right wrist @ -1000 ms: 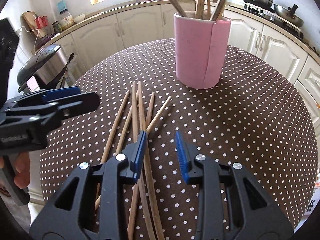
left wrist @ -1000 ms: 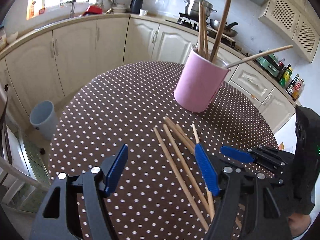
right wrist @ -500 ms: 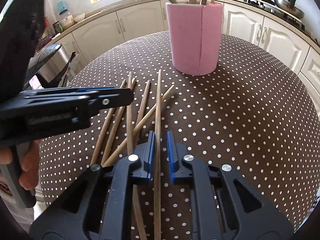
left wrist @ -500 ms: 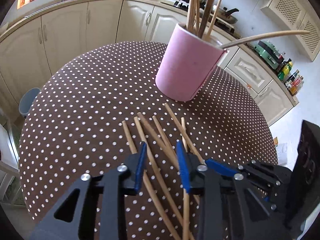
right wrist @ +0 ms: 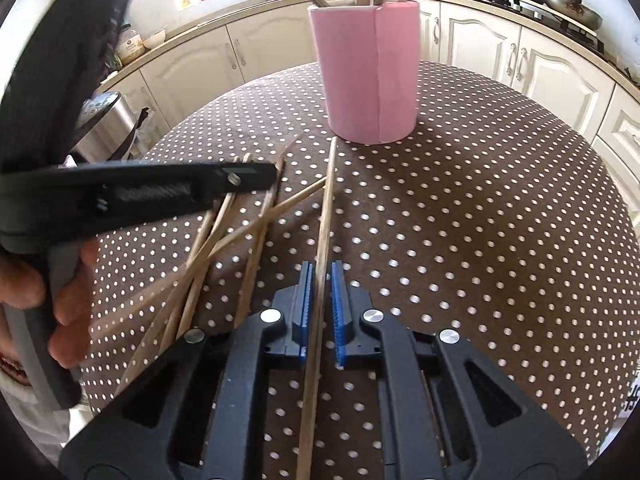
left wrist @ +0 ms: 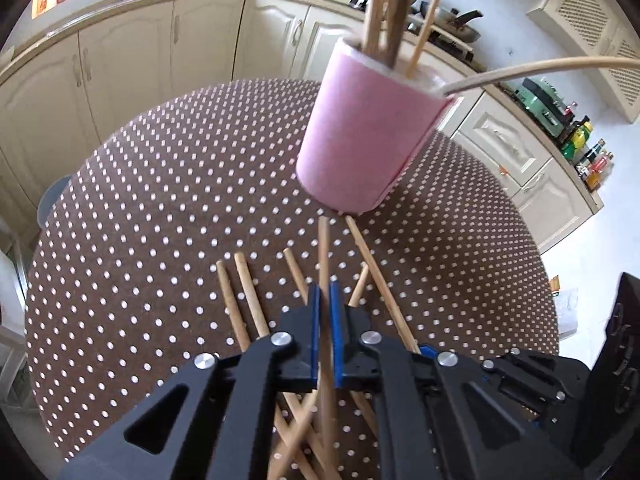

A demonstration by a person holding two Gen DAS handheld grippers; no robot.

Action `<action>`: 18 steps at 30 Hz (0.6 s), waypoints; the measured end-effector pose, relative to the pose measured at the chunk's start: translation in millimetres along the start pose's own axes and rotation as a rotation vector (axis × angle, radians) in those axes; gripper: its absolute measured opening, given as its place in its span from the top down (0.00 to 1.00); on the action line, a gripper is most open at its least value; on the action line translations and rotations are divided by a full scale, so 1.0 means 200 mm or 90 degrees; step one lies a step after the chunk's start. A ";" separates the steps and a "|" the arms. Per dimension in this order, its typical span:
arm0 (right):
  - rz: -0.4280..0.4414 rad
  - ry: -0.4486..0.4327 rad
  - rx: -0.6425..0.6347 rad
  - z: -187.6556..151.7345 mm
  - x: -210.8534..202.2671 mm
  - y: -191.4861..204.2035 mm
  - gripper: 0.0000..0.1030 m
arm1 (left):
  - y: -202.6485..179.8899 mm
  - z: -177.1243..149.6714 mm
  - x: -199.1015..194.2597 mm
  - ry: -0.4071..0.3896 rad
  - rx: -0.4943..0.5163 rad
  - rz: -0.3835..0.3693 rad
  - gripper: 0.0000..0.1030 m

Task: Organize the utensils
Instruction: 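Lower both grippers to the loose chopsticks and close on one each, then carry the held chopsticks over the pink cup and lower them in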

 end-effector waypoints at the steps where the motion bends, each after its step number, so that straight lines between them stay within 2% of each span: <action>1: -0.004 0.002 0.002 -0.01 -0.01 -0.03 0.91 | -0.01 0.01 -0.02 -0.005 0.004 -0.001 0.94; 8: -0.027 0.016 0.014 -0.02 -0.05 -0.18 0.91 | -0.03 0.01 -0.07 -0.017 0.023 0.001 0.94; 13: -0.038 0.030 0.015 0.05 -0.04 -0.21 0.90 | 0.04 -0.05 -0.11 -0.011 0.025 0.001 0.94; 18: -0.038 0.056 0.015 0.12 -0.01 -0.22 0.90 | 0.07 -0.03 -0.09 -0.006 0.022 0.003 0.94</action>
Point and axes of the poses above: each gripper's, at about its wrist camera, not at the fingertips, and x roughly the way its jaws point, y to its left, z to its top, the point moved 8 cm from there along x, roughly the way its jaws point, and after that the axes turned 4 degrees about y, right-handed, at the moved point
